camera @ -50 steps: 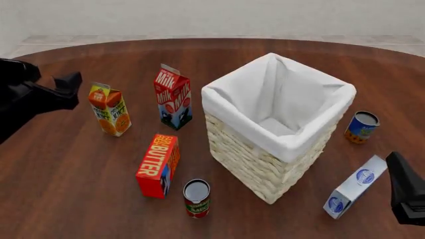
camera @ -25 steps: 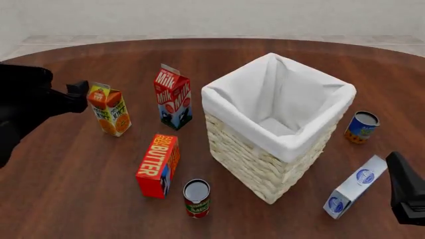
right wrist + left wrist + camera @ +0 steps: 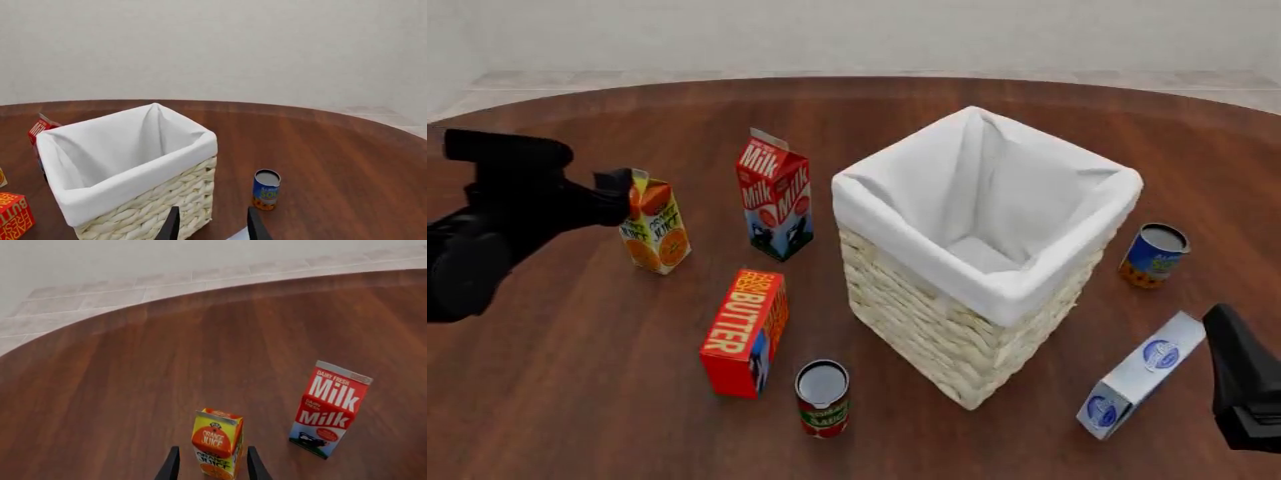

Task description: Pick up the orange juice, and put it in the basket.

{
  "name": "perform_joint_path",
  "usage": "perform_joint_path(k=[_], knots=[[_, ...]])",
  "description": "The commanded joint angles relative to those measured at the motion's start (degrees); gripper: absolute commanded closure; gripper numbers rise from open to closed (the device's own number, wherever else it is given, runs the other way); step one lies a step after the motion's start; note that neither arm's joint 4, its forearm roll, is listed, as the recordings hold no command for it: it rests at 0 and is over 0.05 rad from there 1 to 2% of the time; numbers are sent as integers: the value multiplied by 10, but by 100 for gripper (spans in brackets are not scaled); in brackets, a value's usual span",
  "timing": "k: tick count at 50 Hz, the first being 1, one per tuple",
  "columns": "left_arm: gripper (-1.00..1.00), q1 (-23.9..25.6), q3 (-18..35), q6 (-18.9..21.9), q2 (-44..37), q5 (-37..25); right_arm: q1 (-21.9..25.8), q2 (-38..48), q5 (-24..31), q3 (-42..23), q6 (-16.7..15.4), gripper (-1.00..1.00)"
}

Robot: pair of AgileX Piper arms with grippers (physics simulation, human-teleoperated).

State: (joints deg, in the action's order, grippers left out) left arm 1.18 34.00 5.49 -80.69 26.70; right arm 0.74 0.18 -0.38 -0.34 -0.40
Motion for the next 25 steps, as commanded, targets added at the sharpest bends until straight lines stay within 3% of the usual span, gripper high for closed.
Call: perform_joint_path(k=[1, 25], knots=[[-100, -3, 13, 4, -38, 15, -1, 1, 0, 0, 2, -100], [-100, -9, 21, 6, -100, 53, -2, 5, -3, 1, 3, -100]])
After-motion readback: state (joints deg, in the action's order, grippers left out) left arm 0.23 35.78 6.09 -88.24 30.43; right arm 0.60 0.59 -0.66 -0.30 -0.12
